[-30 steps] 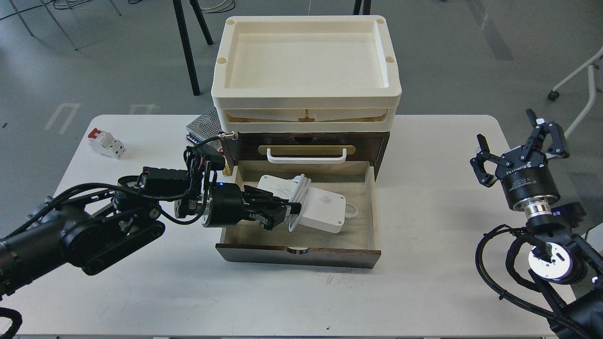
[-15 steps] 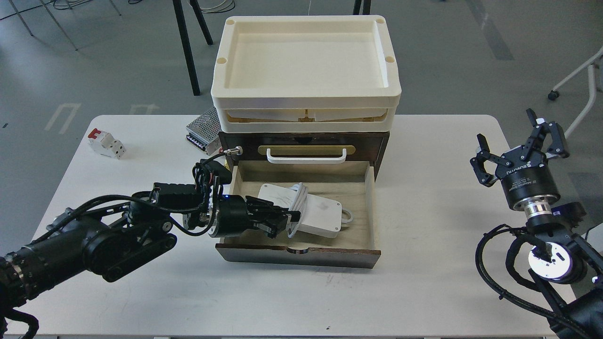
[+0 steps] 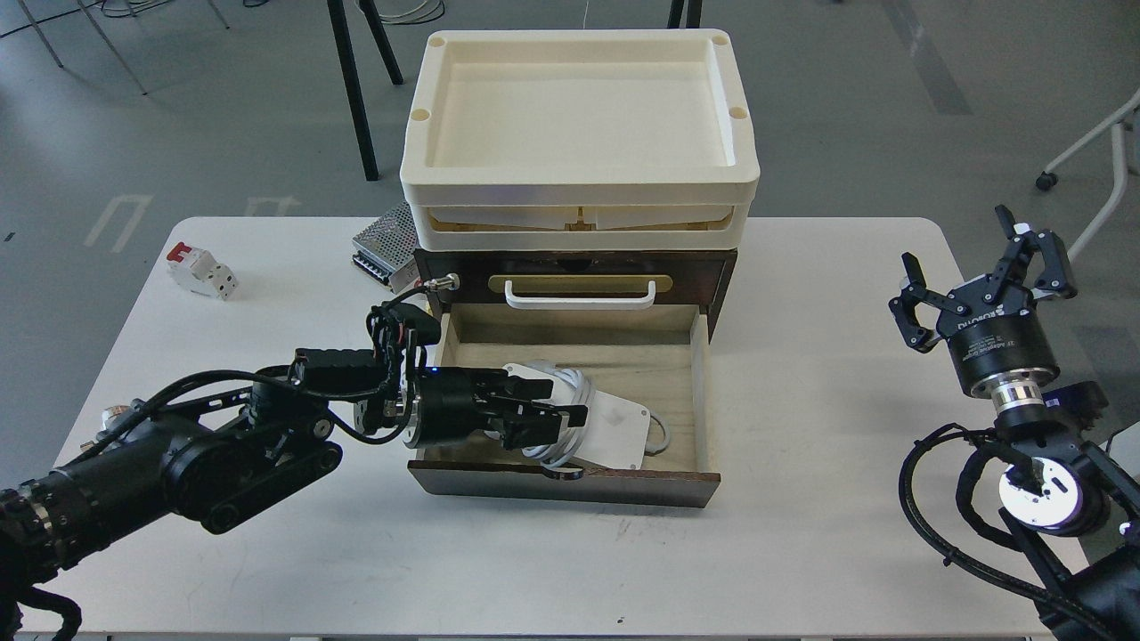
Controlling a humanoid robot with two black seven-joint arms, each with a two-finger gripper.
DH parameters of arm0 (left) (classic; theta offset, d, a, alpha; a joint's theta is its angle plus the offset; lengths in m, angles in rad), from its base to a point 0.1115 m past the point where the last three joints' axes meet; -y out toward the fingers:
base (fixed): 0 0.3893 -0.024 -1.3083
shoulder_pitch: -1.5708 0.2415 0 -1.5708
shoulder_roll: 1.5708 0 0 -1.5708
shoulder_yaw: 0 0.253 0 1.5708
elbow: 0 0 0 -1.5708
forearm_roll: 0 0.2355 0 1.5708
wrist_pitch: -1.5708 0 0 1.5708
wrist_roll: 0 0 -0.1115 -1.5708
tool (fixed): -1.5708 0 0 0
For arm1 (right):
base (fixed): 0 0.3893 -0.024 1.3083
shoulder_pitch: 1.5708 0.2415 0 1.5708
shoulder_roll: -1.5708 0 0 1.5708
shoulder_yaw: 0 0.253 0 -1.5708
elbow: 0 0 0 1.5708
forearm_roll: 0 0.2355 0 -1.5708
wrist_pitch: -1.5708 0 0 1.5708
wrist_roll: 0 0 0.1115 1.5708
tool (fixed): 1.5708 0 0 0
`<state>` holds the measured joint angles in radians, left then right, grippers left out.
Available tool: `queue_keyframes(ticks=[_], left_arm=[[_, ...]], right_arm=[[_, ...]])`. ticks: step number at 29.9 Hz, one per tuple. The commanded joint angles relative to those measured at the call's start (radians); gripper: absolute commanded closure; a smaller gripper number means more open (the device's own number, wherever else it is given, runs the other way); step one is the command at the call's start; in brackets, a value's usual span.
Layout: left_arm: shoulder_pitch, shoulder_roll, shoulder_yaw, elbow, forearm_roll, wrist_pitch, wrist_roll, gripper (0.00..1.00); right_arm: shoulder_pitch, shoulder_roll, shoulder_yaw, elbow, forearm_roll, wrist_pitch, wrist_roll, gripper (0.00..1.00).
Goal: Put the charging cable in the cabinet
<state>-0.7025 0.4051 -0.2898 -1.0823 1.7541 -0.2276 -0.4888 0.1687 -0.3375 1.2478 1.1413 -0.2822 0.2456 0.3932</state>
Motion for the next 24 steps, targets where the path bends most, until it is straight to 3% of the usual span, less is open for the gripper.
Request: queue_keyframes(ticks=[1,12,19,24], left_arm=[[-0.005,0.046,-0.014,-0.043,-0.025,-0.006,0.000,0.08],[-0.003,0.351,-0.080,-0.321,-0.194,-0.012,0.000,0.07],[0.017,0.533,-0.120,-0.323,-0.686,-0.010,0.000,0.04],[0.130,0.609,-0.121,-0.295,-0.996,-0.004,0.000,0.02]], right_arm=[[0.000,0.000,-0.001,0.000,0.000,0.001,0.000,0.01],[-0.001,0.000,-0.001,0.000,0.000,0.001,0.000,0.01],[-0.001,0.000,-0.001,0.000,0.000,0.001,0.000,0.00],[-0.001,0.000,-0.001,0.000,0.000,0.001,0.000,0.00]])
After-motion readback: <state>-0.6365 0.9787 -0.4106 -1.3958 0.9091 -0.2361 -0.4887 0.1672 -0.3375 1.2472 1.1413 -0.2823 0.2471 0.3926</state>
